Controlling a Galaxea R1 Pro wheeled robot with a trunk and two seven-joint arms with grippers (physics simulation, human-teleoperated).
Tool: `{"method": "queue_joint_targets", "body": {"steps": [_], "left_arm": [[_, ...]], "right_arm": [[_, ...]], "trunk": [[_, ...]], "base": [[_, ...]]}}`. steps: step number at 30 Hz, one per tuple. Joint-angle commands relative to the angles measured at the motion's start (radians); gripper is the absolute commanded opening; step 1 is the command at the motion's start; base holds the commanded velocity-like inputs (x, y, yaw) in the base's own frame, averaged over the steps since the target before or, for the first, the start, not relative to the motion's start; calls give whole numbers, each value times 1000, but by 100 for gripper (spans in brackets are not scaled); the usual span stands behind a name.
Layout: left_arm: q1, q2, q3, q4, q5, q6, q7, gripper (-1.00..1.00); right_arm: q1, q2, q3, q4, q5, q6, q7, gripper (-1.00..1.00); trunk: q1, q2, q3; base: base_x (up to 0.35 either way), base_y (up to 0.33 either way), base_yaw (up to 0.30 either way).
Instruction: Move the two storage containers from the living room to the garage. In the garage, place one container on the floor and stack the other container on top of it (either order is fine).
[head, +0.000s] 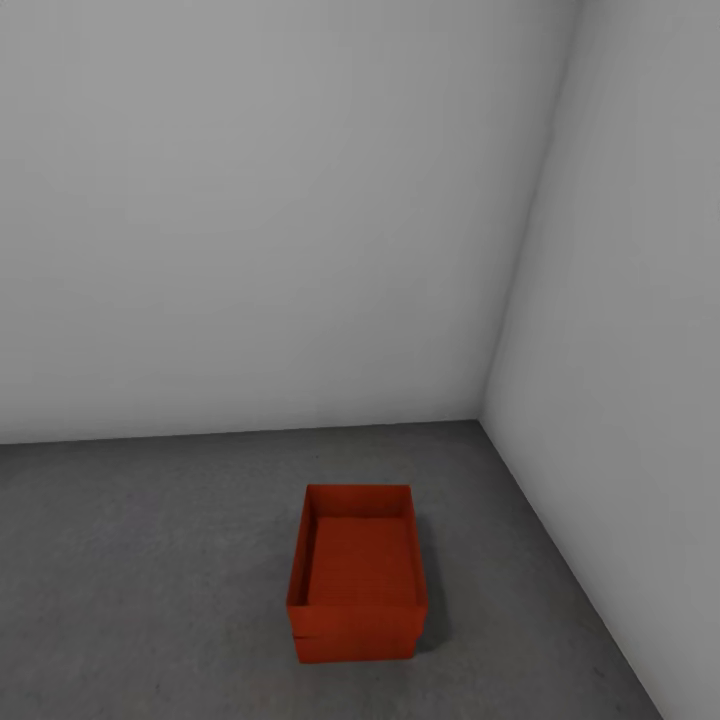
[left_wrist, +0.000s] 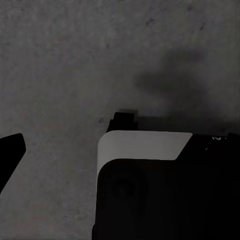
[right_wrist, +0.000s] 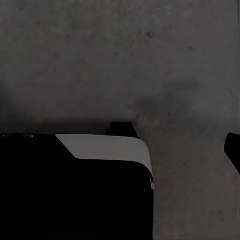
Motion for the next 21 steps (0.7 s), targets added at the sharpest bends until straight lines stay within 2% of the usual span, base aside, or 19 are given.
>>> {"method": "queue_joint_targets", "body": {"steps": [1, 21], "left_arm": [[-1, 0, 2, 0, 3, 3, 3, 100], [-1, 0, 2, 0, 3, 3, 3, 100]], "right_arm": [[-1, 0, 8, 3, -9, -6, -1, 100], [-1, -12, 11, 3, -10, -8, -2, 100]], "trunk": [[0, -1, -1], [0, -1, -1]], "base": [[0, 0, 0], [0, 0, 0]]}}
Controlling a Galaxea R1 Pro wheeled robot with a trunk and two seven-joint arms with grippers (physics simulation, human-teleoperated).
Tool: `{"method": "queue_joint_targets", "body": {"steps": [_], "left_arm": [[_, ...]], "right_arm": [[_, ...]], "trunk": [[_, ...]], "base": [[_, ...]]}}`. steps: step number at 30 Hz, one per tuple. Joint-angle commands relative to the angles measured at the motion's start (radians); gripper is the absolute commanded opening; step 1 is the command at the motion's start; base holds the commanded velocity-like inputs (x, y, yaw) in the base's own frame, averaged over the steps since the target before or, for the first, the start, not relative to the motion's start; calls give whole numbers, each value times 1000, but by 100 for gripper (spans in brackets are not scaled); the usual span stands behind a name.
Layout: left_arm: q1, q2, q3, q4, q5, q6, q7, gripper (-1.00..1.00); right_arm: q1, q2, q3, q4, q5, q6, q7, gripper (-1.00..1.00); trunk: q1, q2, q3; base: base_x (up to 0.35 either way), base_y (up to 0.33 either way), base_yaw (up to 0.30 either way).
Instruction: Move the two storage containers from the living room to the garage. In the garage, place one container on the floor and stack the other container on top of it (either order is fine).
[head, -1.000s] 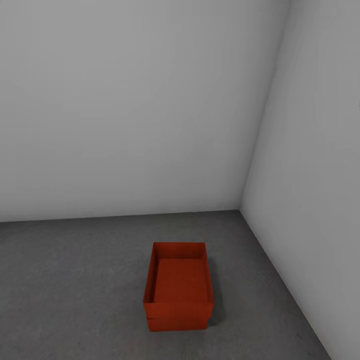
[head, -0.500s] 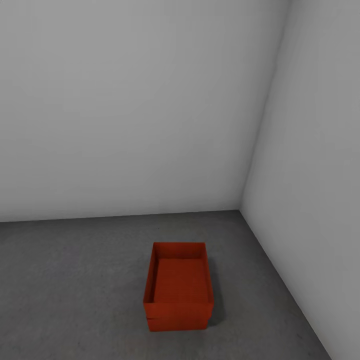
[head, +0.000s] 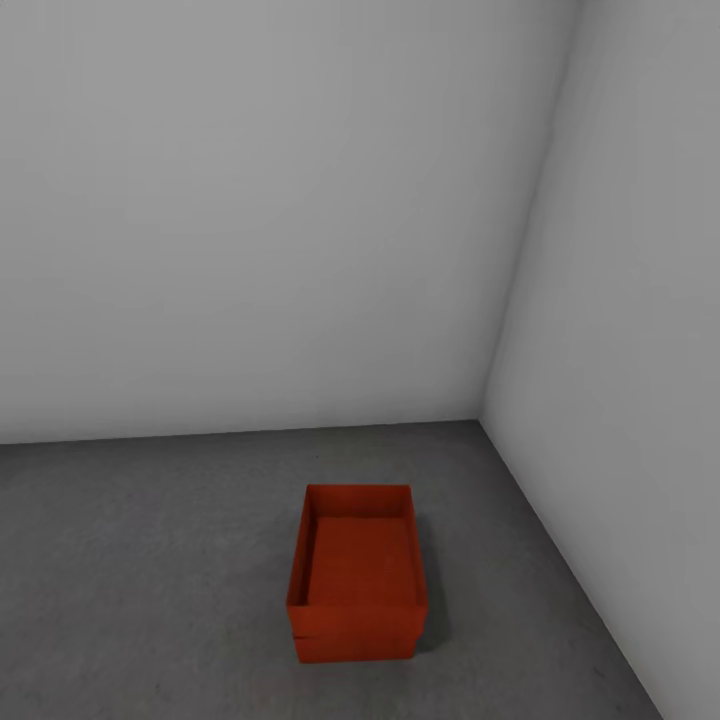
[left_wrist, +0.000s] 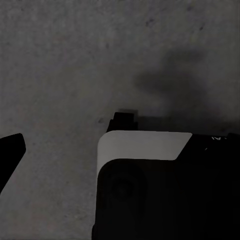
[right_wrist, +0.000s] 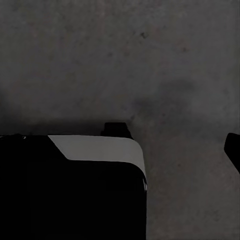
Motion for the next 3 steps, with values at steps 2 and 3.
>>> {"method": "queue_joint_targets", "body": {"steps": [2, 3], "left_arm": [[-1, 0, 2, 0, 3, 3, 3, 100], [-1, 0, 2, 0, 3, 3, 3, 100]], "right_arm": [[-1, 1, 8, 3, -10, -6, -1, 100], [-1, 1, 8, 3, -10, -6, -1, 100]], "trunk": [[0, -1, -1], [0, -1, -1]], "base": [[0, 0, 0], [0, 0, 0]]}}
